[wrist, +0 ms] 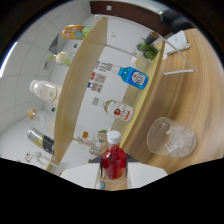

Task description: Make me a cup of Vodka Sunrise.

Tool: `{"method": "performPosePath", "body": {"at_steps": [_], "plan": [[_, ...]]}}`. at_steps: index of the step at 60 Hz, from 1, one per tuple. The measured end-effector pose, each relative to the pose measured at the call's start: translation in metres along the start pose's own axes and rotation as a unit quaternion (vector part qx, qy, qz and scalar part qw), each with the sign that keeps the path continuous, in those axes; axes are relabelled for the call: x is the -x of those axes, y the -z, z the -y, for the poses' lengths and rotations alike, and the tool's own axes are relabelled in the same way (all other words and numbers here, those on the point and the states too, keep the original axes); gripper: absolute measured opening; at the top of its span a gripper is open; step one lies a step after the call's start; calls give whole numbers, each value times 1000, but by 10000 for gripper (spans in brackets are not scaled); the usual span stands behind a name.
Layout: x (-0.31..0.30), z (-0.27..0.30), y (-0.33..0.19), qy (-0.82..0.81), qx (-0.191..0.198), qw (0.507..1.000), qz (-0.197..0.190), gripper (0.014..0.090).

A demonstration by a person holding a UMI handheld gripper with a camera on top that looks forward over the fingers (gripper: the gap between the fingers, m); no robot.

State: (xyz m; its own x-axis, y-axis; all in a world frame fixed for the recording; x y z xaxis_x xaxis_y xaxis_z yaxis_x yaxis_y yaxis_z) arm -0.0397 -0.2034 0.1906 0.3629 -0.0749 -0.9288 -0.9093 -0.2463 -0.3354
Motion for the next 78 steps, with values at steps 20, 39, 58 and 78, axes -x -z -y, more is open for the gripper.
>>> {"method": "performPosePath", "body": {"at_steps": [20, 39, 58, 78], "plan": [[4, 18, -2, -344, -16, 935, 88, 342], [4, 19, 5, -392, -7, 914, 103, 342], [44, 20, 9, -6, -35, 998, 44, 343], [20, -60, -26, 431, -27, 900, -60, 343]]}}
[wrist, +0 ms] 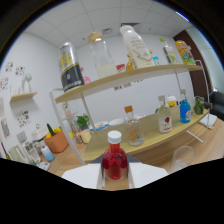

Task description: Make me a cup of Vodka Sunrise.

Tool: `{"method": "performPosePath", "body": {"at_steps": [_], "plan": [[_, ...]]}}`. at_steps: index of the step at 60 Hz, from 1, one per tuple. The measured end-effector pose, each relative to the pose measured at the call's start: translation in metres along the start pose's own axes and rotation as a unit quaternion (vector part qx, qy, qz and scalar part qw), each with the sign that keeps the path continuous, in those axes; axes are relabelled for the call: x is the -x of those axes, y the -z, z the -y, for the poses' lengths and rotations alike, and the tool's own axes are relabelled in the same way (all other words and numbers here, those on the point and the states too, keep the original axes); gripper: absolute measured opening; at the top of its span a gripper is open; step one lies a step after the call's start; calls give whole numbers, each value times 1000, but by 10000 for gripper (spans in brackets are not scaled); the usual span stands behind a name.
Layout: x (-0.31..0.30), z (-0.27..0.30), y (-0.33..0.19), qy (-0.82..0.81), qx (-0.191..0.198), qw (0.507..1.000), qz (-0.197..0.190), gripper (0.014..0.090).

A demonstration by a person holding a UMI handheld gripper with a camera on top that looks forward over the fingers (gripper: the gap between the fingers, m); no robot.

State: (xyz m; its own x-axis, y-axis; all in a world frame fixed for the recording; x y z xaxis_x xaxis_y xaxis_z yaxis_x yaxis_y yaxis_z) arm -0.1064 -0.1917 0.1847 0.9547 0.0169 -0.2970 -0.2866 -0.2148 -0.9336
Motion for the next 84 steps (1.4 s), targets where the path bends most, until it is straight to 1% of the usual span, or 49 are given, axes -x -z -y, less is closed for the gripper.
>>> {"method": "performPosePath", "body": {"at_steps": [5, 10, 12, 16, 23, 25, 32, 35, 37, 45, 51, 52, 55, 57, 58, 59, 61, 62, 63, 64, 67, 71, 76, 80, 84], "plan": [[2, -48, -13, 50, 36, 998, -13, 341], [-1, -93, -23, 58, 84, 994, -26, 345], [-4, -108, -25, 60, 97, 993, -34, 343], [-8, -131, -28, 67, 126, 989, -44, 343], [-8, -155, -32, 93, 161, 981, -51, 343], [-8, -162, -34, 92, 163, 981, -46, 344], [-5, -166, -38, 106, 169, 979, -44, 347], [-3, -168, -38, 109, 183, 976, -46, 347], [-3, -170, -38, 106, 181, 977, -41, 347], [-2, -171, -36, 112, 181, 976, -41, 357], [6, -174, -34, 117, 187, 975, -20, 368], [8, -175, -33, 117, 188, 975, -15, 384], [11, -175, -30, 121, 191, 974, -5, 490], [14, -175, -26, 123, 195, 973, 5, 546], [16, -175, -24, 124, 196, 973, 11, 590], [19, -174, -21, 125, 197, 972, 19, 647], [23, -170, -15, 128, 196, 972, 34, 797], [24, -168, -12, 131, 194, 971, 38, 861], [25, -164, -9, 135, 192, 971, 43, 859], [27, -158, -6, 139, 190, 971, 45, 841], [26, -143, 4, 153, 177, 971, 53, 862], [26, -117, 21, 164, 157, 972, 66, 862], [21, -83, 45, 158, 142, 974, 76, 862], [4, -60, 62, 150, 132, 977, 71, 862], [-21, -40, 77, 143, 127, 980, 57, 860]]}}
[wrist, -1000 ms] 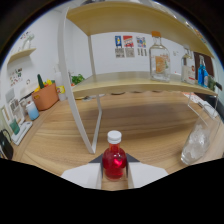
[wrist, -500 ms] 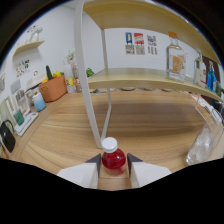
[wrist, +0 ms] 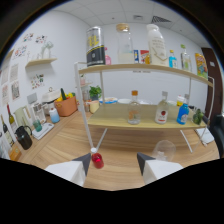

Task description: Make me a cup of Vodka Sunrise.

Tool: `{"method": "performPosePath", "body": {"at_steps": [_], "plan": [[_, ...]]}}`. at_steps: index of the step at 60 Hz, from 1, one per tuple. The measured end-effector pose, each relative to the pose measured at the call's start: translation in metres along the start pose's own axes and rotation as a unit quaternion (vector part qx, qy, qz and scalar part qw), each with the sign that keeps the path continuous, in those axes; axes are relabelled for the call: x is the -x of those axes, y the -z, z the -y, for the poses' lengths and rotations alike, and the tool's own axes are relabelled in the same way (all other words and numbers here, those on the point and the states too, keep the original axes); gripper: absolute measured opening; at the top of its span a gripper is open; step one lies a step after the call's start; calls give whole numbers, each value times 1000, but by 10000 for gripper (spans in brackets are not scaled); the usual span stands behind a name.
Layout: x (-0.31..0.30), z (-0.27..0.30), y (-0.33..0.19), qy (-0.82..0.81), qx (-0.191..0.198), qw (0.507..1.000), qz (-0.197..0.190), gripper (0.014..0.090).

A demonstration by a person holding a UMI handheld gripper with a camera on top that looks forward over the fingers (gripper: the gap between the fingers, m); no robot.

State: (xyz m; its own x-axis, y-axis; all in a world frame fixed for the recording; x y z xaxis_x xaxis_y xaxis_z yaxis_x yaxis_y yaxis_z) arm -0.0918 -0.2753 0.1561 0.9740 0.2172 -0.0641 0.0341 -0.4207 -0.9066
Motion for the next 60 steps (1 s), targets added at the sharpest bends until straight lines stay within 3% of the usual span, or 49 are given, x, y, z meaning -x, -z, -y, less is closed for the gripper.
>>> {"method": "performPosePath", "body": {"at_steps": [15, 28, 46, 60], "plan": [[-104, -25, 51, -20, 17, 997, -75, 851], [-144, -27, 73, -36, 16, 995, -94, 853], [-162, 62, 90, -42, -48, 995, -79, 851], [-213, 160, 105, -49, -101, 988, -107, 854]]}}
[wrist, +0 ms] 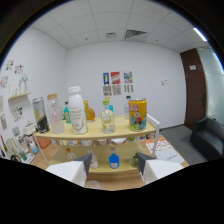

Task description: Make me a cup of Vodka Sunrise.

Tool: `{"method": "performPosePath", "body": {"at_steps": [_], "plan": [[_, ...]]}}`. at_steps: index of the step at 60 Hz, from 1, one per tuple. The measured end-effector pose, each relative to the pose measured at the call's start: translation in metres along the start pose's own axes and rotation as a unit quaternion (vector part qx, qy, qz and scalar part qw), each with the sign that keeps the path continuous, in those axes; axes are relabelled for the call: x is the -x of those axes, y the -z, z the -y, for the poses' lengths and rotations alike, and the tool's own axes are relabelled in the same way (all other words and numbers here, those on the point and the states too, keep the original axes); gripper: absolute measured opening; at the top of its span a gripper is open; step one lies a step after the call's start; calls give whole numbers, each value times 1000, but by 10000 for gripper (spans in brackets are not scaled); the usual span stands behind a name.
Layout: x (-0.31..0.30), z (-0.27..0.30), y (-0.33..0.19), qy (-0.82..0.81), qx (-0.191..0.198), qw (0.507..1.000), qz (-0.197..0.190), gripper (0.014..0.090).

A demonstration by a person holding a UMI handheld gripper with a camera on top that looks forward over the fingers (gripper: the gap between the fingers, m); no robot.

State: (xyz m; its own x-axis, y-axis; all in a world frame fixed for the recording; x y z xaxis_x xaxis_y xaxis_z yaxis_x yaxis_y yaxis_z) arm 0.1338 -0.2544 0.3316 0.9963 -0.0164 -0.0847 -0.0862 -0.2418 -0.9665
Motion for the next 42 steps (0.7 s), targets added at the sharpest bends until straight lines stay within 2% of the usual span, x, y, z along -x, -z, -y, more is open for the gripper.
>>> {"method": "performPosePath", "body": {"at_steps": [15, 28, 32, 35, 42], "plan": [[-49, 75, -49, 16, -48, 999, -21, 850], [-69, 99, -100, 27, -46, 998, -13, 842], [-71, 99, -113, 23, -38, 999, -5, 802], [-73, 97, -122, 22, -32, 999, -1, 742], [-72, 96, -128, 25, -25, 999, 15, 539]]}}
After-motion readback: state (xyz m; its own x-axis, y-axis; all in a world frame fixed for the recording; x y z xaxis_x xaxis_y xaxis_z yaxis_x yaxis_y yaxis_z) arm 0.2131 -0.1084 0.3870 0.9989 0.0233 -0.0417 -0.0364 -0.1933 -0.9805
